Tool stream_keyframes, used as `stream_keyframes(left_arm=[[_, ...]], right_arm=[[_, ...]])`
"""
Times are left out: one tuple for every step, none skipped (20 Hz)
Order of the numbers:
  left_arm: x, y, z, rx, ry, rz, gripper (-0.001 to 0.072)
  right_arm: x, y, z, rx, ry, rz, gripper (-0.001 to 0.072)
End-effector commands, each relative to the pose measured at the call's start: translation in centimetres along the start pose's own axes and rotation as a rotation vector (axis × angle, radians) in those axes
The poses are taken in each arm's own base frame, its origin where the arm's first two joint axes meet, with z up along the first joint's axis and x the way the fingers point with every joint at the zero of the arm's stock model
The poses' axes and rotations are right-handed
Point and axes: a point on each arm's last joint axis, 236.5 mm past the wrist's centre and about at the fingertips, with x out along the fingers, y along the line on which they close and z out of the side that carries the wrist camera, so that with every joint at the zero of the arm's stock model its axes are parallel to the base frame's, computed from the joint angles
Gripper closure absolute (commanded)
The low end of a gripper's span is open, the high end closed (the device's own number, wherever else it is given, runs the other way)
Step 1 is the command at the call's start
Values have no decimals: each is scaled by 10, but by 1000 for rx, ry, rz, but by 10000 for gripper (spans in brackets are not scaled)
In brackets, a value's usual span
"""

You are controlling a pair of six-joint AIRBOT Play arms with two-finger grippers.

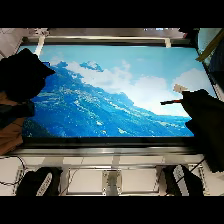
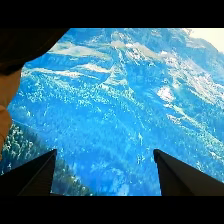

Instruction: Fold the clothes and pants, and hang the long-sleeved shirts on hangers.

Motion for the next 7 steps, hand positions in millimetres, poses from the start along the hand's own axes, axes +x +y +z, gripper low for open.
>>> stream_keyframes(left_arm=[[0, 0, -3, -1, 10, 0, 4], [0, 0, -3, -1, 10, 0, 4], [0, 0, -3, -1, 10, 0, 4], [0, 0, -3, -1, 10, 0, 4], [0, 0, -3, -1, 10, 0, 4], [0, 0, -3, -1, 10, 0, 4], [0, 0, -3, -1, 10, 0, 4]], right_arm=[[24, 19, -51, -204, 208, -14, 708], [26, 24, -60, -225, 242, -5, 708], [28, 30, -68, -241, 274, 14, 708], [28, 36, -76, -252, 302, 34, 708], [28, 40, -81, -261, 322, 47, 708], [28, 42, -85, -266, 338, 54, 708], [27, 43, -88, -269, 349, 59, 708]])
